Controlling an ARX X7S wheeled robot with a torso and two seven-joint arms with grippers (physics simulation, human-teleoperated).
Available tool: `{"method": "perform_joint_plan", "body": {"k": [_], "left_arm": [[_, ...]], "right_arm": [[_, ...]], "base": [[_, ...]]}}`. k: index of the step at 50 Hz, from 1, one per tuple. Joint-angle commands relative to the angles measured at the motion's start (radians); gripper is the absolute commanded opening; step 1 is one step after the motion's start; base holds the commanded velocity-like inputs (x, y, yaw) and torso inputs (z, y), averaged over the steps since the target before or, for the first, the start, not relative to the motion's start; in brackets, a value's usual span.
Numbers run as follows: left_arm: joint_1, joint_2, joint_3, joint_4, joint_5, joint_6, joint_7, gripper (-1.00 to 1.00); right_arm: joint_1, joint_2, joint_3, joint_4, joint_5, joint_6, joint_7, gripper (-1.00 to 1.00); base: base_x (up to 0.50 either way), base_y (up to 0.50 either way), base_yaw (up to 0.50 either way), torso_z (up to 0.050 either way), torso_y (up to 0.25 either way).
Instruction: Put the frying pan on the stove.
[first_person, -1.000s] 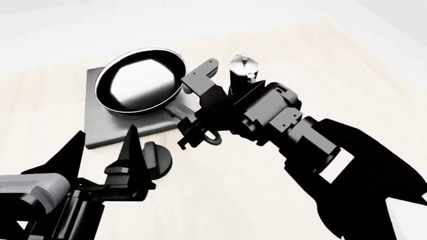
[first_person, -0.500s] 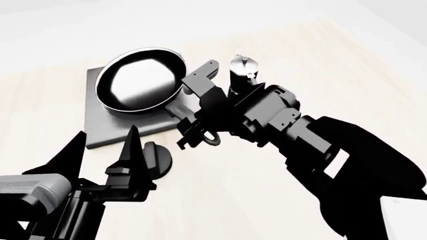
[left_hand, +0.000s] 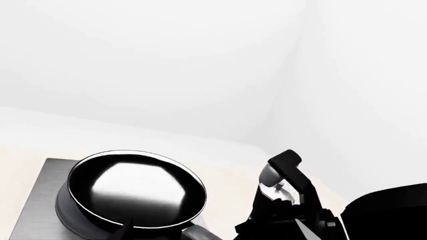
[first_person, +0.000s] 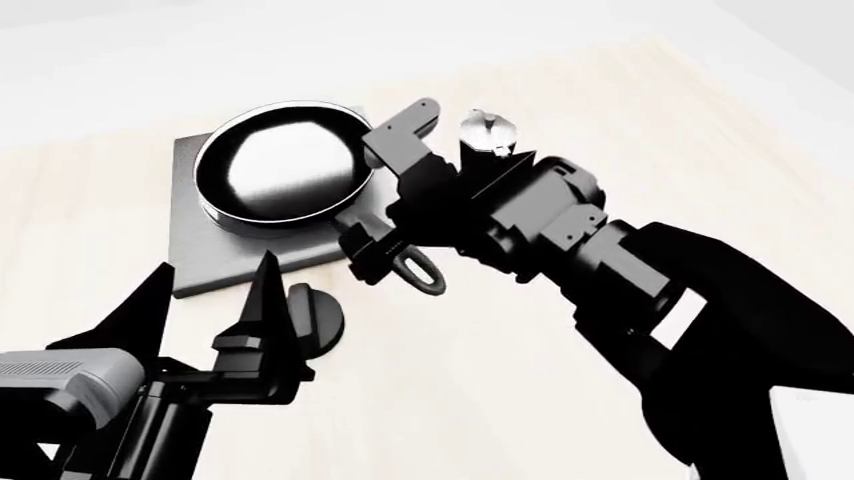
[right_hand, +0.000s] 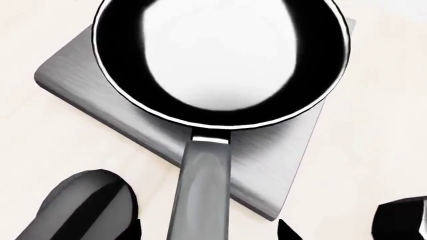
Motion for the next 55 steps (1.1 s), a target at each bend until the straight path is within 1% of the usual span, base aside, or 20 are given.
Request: {"method": "perform_joint_plan", "body": {"k": [1,8,17,23,32,36,40,41,43,44,46,49,51,55], "left_arm": [[0.000,0.003,0.000,-0.004,0.001,0.000,0.003,1.00],[0.000,0.001,-0.001,0.001,-0.001,-0.001,0.000,1.00],[0.001,0.002,0.000,0.000,0.002,-0.002,0.001,1.00],[-0.001,0.002,0.003,0.008,0.004,-0.009,-0.003,1.00],[-0.004,-0.002,0.001,0.026,0.004,-0.014,-0.011,1.00],[-0.005,-0.003,0.001,0.031,0.006,-0.016,-0.013,1.00],[-0.007,-0.002,0.003,0.037,0.007,-0.021,-0.017,1.00],[-0.008,-0.004,0.003,0.043,0.007,-0.024,-0.020,1.00],[-0.007,-0.003,0.003,0.042,0.008,-0.023,-0.019,1.00],[-0.006,-0.004,0.002,0.040,0.010,-0.021,-0.017,1.00],[-0.005,-0.005,0.001,0.039,0.010,-0.020,-0.017,1.00],[-0.006,-0.007,0.000,0.043,0.009,-0.022,-0.021,1.00],[-0.005,-0.007,0.001,0.043,0.011,-0.022,-0.021,1.00],[-0.004,-0.006,0.002,0.046,0.014,-0.025,-0.025,1.00]], "right_arm": [[0.009,0.005,0.000,-0.013,0.008,0.001,0.007,1.00],[0.010,0.008,-0.002,-0.017,0.012,0.002,0.010,1.00],[0.021,0.043,0.010,-0.089,0.031,0.022,0.046,1.00],[0.033,0.086,0.025,-0.196,0.060,0.056,0.099,1.00],[0.055,0.178,0.081,-0.387,0.131,0.097,0.203,1.00],[0.051,0.253,0.145,-0.524,0.195,0.092,0.288,1.00],[0.040,0.293,0.181,-0.601,0.235,0.086,0.336,1.00],[0.032,0.319,0.204,-0.642,0.252,0.072,0.357,1.00],[0.025,0.332,0.217,-0.657,0.260,0.061,0.369,1.00],[0.015,0.363,0.244,-0.695,0.282,0.046,0.401,1.00],[-0.012,0.402,0.281,-0.753,0.276,-0.014,0.428,1.00],[-0.037,0.435,0.291,-0.804,0.263,-0.041,0.467,1.00],[-0.073,0.473,0.308,-0.877,0.195,-0.118,0.520,1.00],[-0.122,0.523,0.300,-0.976,0.099,-0.175,0.629,1.00]], "base": [[0.00,0.00,0.00,0.000,0.000],[0.00,0.00,0.00,0.000,0.000],[0.00,0.00,0.00,0.000,0.000],[0.00,0.00,0.00,0.000,0.000],[0.00,0.00,0.00,0.000,0.000],[0.00,0.00,0.00,0.000,0.000],[0.00,0.00,0.00,0.000,0.000],[0.00,0.00,0.00,0.000,0.000],[0.00,0.00,0.00,0.000,0.000],[0.00,0.00,0.00,0.000,0.000],[0.00,0.00,0.00,0.000,0.000],[0.00,0.00,0.00,0.000,0.000],[0.00,0.00,0.00,0.000,0.000],[0.00,0.00,0.00,0.000,0.000]]}}
